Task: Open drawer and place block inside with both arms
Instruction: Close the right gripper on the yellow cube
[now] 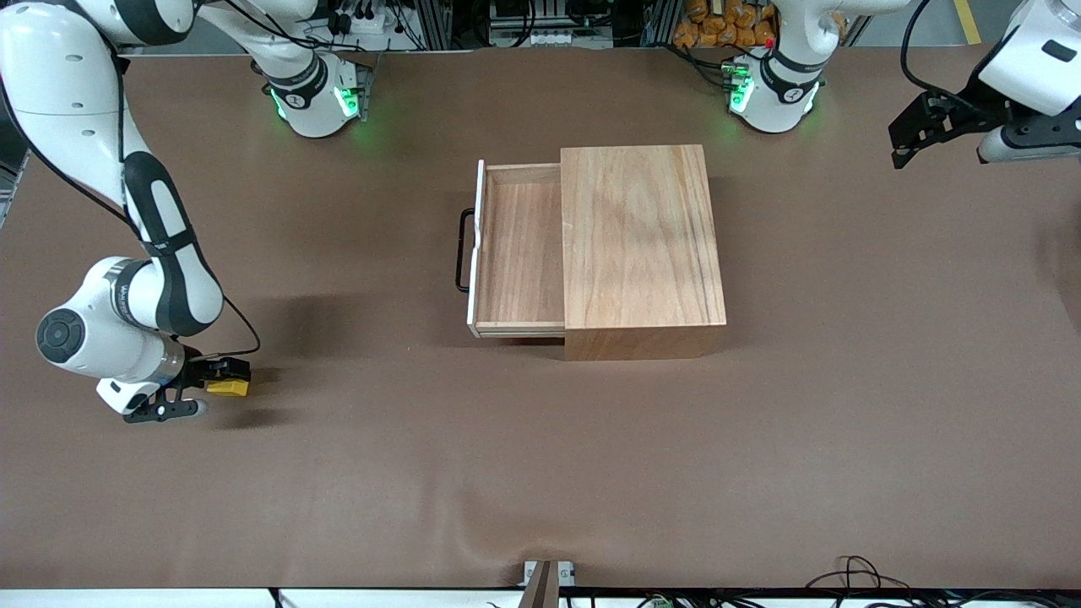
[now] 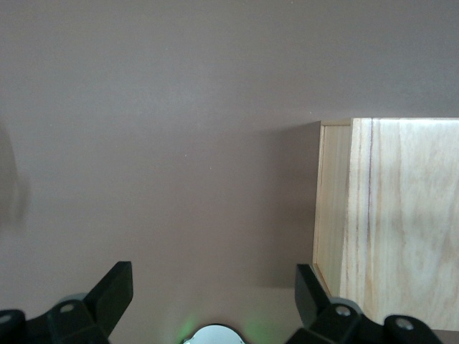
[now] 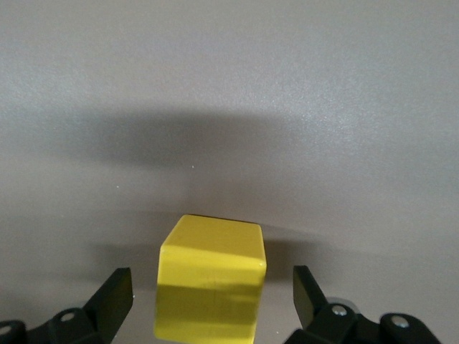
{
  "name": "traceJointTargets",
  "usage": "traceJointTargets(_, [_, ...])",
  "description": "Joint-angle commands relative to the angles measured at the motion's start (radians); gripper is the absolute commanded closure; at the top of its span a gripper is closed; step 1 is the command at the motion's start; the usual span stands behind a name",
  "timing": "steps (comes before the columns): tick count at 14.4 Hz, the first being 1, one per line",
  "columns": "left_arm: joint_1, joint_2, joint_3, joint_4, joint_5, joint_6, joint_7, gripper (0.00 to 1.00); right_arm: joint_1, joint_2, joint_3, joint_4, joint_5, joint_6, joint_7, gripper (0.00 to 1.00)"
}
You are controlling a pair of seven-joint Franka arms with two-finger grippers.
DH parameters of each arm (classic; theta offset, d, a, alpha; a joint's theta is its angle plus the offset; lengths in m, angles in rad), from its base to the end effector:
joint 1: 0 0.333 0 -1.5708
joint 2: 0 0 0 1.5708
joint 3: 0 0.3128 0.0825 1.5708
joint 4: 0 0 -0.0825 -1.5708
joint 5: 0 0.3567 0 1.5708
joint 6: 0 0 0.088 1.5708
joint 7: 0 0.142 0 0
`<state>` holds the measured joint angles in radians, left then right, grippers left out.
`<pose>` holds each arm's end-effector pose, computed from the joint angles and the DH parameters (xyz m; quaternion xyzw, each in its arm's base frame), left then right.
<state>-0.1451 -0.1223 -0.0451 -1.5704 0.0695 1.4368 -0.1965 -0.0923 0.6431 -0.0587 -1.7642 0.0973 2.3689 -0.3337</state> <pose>0.4672 -0.0807 0.6364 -0.9993 -0.0078 -0.0016 0.0376 0.6302 -0.0903 0.1797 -0.9978 -0.0613 0.0139 0.0195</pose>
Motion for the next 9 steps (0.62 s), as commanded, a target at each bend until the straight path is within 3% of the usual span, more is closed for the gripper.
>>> traceJointTargets(1, [0.005, -0.008, 0.010, 0.016, 0.007, -0.010, 0.023, 0.00, 0.000, 0.023, 0.003, 0.037, 0.019, 0.004, -0.019, 0.03])
traceJointTargets(3, [0.002, -0.005, 0.008, 0.016, 0.006, -0.007, 0.067, 0.00, 0.000, 0.023, 0.003, 0.037, 0.016, 0.000, -0.025, 0.13])
traceJointTargets(5, [0.009, -0.003, 0.023, 0.021, -0.048, -0.004, 0.066, 0.00, 0.006, 0.023, 0.003, 0.037, 0.012, -0.003, -0.028, 0.43])
traceJointTargets(7, [0.016, -0.008, 0.045, 0.017, -0.109, -0.004, 0.054, 0.00, 0.005, 0.023, 0.003, 0.038, 0.015, 0.004, -0.073, 0.51])
traceJointTargets(9, [0.018, -0.017, 0.045, -0.003, -0.106, -0.004, 0.054, 0.00, 0.002, 0.023, 0.003, 0.038, 0.015, 0.004, -0.080, 0.51])
